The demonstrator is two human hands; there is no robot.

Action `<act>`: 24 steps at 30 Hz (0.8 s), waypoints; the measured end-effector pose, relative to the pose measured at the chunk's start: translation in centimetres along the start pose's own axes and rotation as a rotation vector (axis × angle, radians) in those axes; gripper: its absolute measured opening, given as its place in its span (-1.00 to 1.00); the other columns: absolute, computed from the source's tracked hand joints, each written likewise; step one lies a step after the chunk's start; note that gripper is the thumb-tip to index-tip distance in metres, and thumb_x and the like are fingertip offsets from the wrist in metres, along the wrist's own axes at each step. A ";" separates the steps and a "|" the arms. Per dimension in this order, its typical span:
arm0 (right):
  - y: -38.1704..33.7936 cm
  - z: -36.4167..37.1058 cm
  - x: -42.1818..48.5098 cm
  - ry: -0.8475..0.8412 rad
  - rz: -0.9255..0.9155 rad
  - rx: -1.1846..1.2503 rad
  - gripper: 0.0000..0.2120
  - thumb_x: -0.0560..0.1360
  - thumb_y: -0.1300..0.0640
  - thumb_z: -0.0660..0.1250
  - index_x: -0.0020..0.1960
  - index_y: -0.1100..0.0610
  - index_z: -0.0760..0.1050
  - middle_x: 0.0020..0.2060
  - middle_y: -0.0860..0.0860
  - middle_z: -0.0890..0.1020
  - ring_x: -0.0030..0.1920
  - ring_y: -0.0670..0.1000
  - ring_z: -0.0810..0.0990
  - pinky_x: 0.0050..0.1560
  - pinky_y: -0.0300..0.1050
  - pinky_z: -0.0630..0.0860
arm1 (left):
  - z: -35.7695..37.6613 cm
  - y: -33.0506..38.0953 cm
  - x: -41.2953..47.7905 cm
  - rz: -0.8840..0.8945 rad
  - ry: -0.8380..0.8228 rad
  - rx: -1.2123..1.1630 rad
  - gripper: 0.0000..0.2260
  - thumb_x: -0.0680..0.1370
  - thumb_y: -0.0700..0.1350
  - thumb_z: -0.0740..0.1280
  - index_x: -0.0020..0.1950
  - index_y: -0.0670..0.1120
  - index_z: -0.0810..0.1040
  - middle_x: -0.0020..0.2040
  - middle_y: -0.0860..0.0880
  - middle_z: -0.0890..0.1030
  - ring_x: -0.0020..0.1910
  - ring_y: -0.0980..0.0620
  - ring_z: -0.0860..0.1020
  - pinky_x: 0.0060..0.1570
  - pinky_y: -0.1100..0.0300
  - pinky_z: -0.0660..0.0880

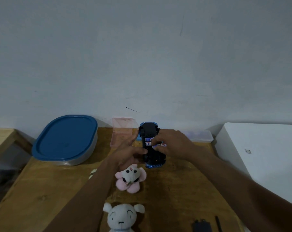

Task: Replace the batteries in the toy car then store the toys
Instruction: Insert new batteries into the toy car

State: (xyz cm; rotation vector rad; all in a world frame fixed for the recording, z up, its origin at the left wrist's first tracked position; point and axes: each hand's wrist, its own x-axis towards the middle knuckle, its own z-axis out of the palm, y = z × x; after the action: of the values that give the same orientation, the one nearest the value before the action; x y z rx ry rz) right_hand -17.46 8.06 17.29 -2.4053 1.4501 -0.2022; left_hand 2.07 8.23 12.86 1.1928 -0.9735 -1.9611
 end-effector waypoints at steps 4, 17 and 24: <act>-0.8 0.0 0.2 -0.017 0.009 0.002 -0.75 0.53 0.09 0.34 0.18 0.10 0.61 0.07 0.08 0.56 0.08 0.07 0.50 -0.07 -0.24 0.29 | 0.2 -0.1 0.0 -0.007 0.007 0.015 -0.20 0.50 -0.50 0.24 0.53 0.21 0.15 0.16 -0.31 0.58 0.16 -0.40 0.55 0.14 -0.29 0.49; -0.8 -0.3 0.3 0.038 0.123 -0.028 -0.75 0.57 0.14 0.27 0.21 0.17 0.57 0.10 0.17 0.59 -0.03 0.07 0.52 -0.12 -0.21 0.31 | -0.1 0.1 0.1 0.048 -0.014 -0.034 -0.22 0.49 -0.50 0.23 0.50 0.23 0.22 0.21 -0.30 0.56 0.12 -0.35 0.59 0.12 -0.29 0.51; -2.1 0.5 0.5 0.000 0.152 -0.109 -0.67 0.55 0.16 0.30 0.31 0.17 0.50 0.22 0.20 0.52 0.18 0.17 0.52 0.18 -0.08 0.45 | -0.1 0.3 0.1 0.065 -0.012 -0.015 -0.21 0.49 -0.51 0.23 0.50 0.21 0.23 0.21 -0.28 0.55 0.13 -0.34 0.59 0.04 -0.24 0.56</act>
State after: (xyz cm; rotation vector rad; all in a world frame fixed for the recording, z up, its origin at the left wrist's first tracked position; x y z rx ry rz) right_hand -15.31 8.68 17.50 -2.3641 1.6762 -0.0889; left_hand 2.16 7.98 13.04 1.1283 -0.9900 -1.9236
